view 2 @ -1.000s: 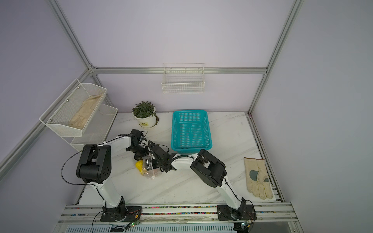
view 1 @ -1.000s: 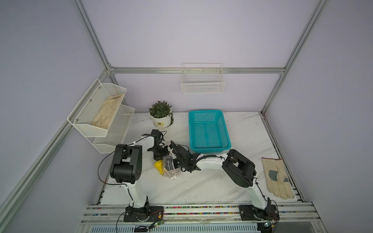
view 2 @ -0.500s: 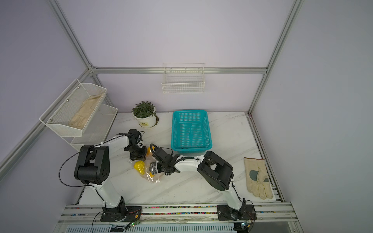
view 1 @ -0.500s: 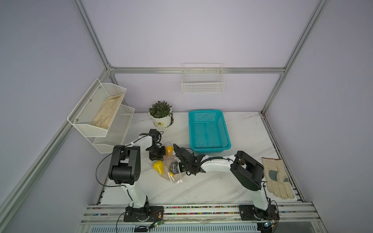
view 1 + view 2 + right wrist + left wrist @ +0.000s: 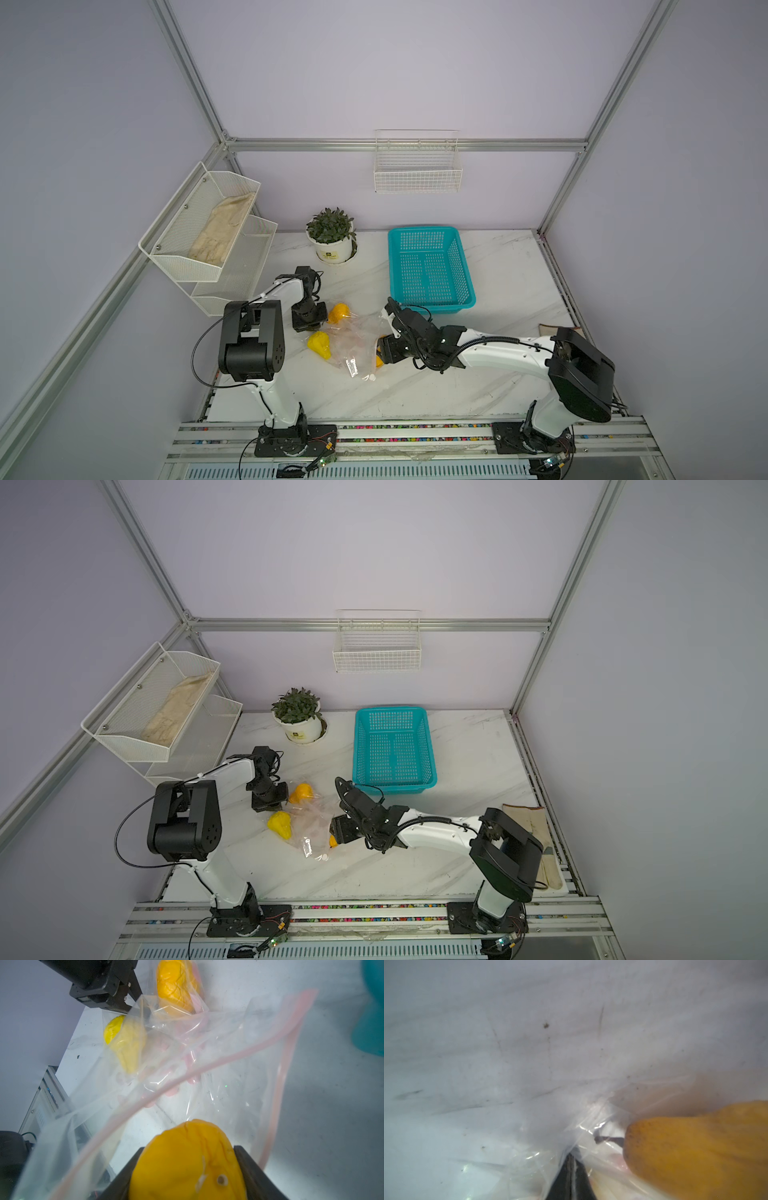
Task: Open the zip-top bag and take out the pear
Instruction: Pick up the pear from the zipper food storage bag, then place the pear in the basket.
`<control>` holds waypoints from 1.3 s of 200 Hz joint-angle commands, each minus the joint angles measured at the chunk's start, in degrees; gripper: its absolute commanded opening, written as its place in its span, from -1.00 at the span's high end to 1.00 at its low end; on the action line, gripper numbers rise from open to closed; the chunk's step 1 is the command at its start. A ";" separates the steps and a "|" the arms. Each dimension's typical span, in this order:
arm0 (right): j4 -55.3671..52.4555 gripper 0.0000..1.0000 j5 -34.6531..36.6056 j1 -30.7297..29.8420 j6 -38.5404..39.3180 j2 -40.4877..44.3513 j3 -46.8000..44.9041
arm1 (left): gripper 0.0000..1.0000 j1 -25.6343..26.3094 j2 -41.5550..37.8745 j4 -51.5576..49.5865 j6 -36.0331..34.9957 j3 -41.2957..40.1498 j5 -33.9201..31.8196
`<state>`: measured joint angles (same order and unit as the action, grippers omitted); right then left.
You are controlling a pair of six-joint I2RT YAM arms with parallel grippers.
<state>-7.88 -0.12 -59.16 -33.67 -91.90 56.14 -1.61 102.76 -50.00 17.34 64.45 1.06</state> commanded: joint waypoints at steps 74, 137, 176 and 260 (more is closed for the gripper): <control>-12.75 0.13 11.86 2.14 11.03 16.80 3.55 | 0.98 -1.29 0.68 -0.85 -0.18 -0.16 -3.31; -21.16 0.12 -0.50 19.46 17.87 0.72 23.63 | 0.95 -1.32 0.07 0.08 -0.10 -0.68 0.86; -22.42 0.13 -5.18 28.91 18.13 -17.40 36.88 | 0.96 -1.29 0.24 0.40 -0.13 -0.41 2.45; -14.78 -0.03 2.34 35.95 -19.49 -38.30 51.38 | 0.96 -1.29 0.07 0.45 -0.15 -0.54 2.70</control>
<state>-25.10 -3.29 -22.83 -35.55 -128.35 103.48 -2.61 102.72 -50.19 17.37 64.45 2.92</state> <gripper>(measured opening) 0.624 0.047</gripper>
